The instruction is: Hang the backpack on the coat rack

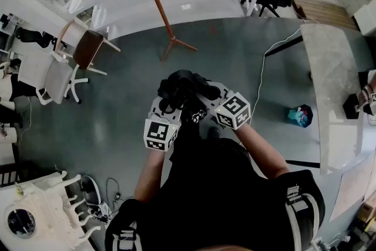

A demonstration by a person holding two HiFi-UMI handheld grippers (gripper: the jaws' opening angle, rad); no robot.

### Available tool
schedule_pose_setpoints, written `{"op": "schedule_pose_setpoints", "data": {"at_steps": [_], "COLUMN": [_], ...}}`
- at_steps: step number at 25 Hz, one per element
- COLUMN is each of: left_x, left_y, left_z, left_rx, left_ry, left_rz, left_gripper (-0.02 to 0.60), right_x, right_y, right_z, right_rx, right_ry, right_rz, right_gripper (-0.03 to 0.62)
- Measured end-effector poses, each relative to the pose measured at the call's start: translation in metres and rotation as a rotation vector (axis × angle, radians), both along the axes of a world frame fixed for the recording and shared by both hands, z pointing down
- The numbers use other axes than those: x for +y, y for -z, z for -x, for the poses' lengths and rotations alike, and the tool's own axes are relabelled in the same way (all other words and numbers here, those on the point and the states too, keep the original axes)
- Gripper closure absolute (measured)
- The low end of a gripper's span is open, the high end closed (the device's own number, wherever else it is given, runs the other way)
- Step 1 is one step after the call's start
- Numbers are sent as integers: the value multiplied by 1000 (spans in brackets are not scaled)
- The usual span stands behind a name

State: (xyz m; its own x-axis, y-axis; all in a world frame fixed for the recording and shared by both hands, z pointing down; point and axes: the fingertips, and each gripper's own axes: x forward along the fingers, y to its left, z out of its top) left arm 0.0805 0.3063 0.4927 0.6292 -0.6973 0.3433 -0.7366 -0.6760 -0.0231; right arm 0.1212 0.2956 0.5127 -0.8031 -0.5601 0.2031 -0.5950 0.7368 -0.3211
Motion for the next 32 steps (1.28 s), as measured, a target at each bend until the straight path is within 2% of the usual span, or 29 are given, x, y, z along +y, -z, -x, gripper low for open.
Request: {"op": "schedule_pose_setpoints", "data": {"at_steps": [6,14,20,32], "left_x": [53,74,69,30], "left_y": [5,4,2,8], "left_z": [-23,-43,-51,-51], "left_rx": [18,10,-10,-12], "left_ry": [48,38,41,49], "left_rz": [-5,-8,2,-34], "left_gripper": [488,488,488,489], "right_x": [49,68,64,26], "right_y": [9,7,4,11], "right_z": [-24,-45,-53,-54], "right_rx": [6,30,52,30], "right_ry": [44,46,50,43], "right_rz": [-12,-28,-19,-51], "right_gripper": [517,517,517,517]}}
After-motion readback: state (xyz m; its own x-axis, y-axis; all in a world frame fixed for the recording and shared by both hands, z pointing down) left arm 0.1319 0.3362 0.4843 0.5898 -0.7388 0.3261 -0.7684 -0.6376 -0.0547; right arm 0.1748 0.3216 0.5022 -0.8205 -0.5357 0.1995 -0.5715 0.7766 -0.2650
